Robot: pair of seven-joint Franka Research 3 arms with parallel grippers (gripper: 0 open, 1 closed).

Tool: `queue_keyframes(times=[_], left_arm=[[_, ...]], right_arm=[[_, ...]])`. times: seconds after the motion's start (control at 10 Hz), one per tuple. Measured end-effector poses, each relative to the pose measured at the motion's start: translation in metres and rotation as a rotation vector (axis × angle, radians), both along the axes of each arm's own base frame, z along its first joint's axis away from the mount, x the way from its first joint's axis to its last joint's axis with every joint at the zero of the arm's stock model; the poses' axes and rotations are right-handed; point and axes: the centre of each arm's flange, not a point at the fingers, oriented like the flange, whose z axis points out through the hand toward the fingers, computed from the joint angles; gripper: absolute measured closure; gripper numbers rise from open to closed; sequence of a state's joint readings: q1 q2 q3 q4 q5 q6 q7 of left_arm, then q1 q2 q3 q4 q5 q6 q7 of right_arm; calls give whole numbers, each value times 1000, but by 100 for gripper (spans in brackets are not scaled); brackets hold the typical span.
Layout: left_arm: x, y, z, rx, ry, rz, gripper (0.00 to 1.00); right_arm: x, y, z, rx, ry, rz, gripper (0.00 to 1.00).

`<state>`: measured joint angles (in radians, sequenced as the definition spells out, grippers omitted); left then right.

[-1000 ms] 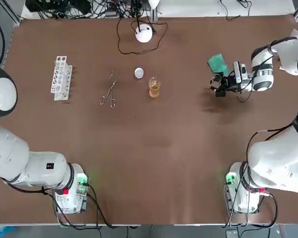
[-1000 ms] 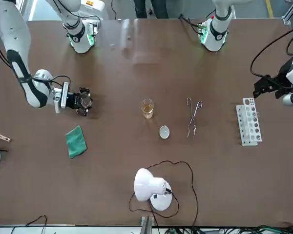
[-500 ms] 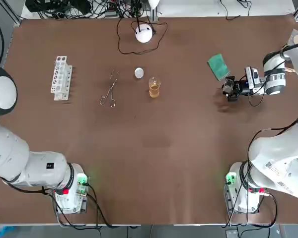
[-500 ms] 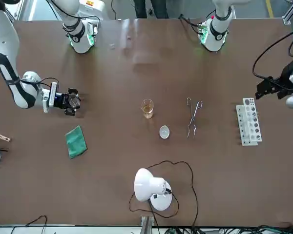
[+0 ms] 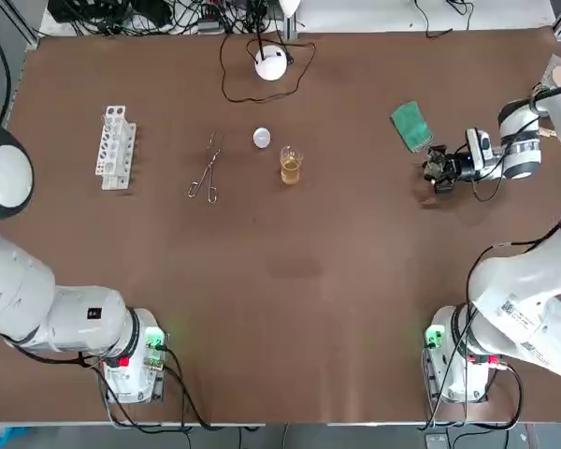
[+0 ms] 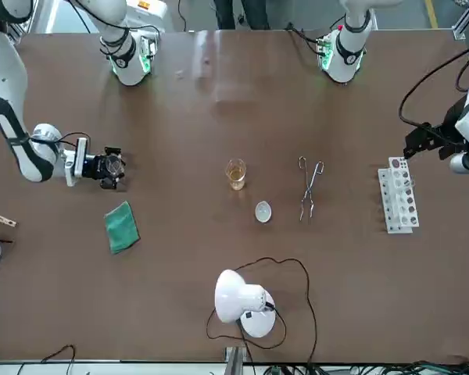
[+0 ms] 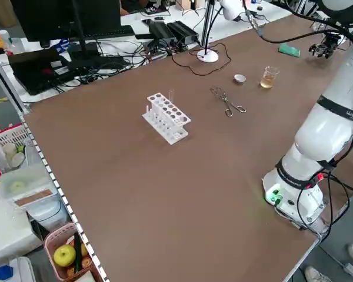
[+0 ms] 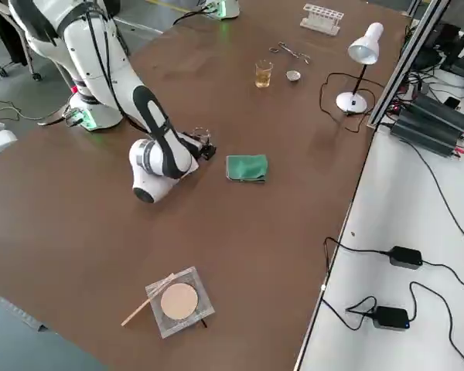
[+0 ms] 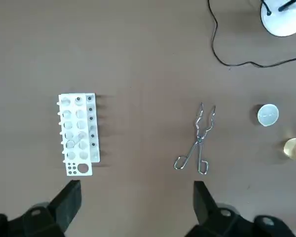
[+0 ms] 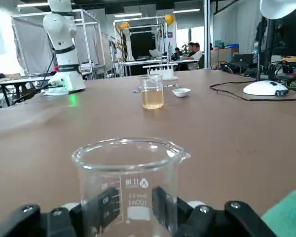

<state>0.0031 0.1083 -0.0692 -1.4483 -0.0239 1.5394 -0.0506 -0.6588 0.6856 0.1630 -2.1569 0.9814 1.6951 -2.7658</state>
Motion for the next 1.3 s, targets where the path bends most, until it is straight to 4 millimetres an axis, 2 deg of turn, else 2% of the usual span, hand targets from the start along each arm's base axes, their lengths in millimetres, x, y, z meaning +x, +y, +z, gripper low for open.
queue_keyframes(times=[0.1,0.3,0.5,1.3], left_arm=[[0,2,-1,0,1,4,0],[2,8,-4,0,7,13,0],[5,10,-9,0,16,17,0],[10,7,-10,-1,-7,14,0]], right_arm=[[-3,-9,-2,-3,0,-3,61],[-6,-13,-8,2,-2,-3,61],[-7,-11,-14,11,3,1,61],[-16,3,-33,61,26,26,60]])
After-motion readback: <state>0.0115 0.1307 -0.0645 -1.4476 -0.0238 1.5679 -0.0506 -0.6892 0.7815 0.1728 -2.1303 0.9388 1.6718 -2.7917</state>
